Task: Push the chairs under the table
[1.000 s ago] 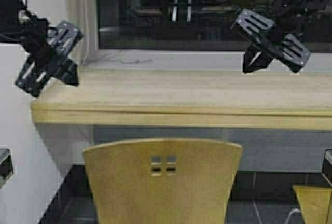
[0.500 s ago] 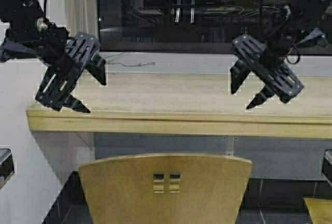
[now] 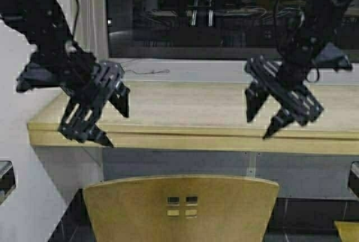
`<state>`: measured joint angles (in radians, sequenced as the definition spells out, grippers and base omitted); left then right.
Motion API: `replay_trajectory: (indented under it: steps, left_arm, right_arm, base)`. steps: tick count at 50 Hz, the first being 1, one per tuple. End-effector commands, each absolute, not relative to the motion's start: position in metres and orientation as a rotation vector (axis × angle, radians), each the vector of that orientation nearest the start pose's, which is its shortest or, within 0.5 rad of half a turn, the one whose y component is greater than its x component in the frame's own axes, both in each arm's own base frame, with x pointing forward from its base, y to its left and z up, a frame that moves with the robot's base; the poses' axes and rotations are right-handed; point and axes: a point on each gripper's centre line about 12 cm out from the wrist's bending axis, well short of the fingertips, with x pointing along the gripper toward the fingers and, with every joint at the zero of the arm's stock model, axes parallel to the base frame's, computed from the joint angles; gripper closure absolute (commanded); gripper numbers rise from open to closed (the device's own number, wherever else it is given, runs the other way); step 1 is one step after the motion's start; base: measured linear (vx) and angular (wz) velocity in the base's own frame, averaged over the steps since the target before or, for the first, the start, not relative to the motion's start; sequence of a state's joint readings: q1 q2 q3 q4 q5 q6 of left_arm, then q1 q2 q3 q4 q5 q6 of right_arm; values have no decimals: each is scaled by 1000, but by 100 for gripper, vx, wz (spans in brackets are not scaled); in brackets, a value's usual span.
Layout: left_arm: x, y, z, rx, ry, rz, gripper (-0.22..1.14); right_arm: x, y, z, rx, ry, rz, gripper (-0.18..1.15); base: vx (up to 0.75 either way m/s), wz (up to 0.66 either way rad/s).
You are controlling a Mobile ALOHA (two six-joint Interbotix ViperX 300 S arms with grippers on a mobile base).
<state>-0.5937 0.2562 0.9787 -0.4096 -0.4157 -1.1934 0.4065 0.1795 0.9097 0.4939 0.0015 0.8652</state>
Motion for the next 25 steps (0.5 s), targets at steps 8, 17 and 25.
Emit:
replay_trajectory:
  steps: [8,17,25]
  left_arm:
    - [283,-168,17,-1169,892,325,-6]
    - [292,-172,3,-1183,890,365,-6]
    - [300,-177,-8,-1184,893,381,-6]
  right_arm:
    - [293,133,11,988,1132,-456,13]
    - [312,140,1,996,1105,-451,13]
    - [331,148,-5,1001,1092,-437,13]
  base:
    - [0,0]
    - [-1,0]
    - [0,0]
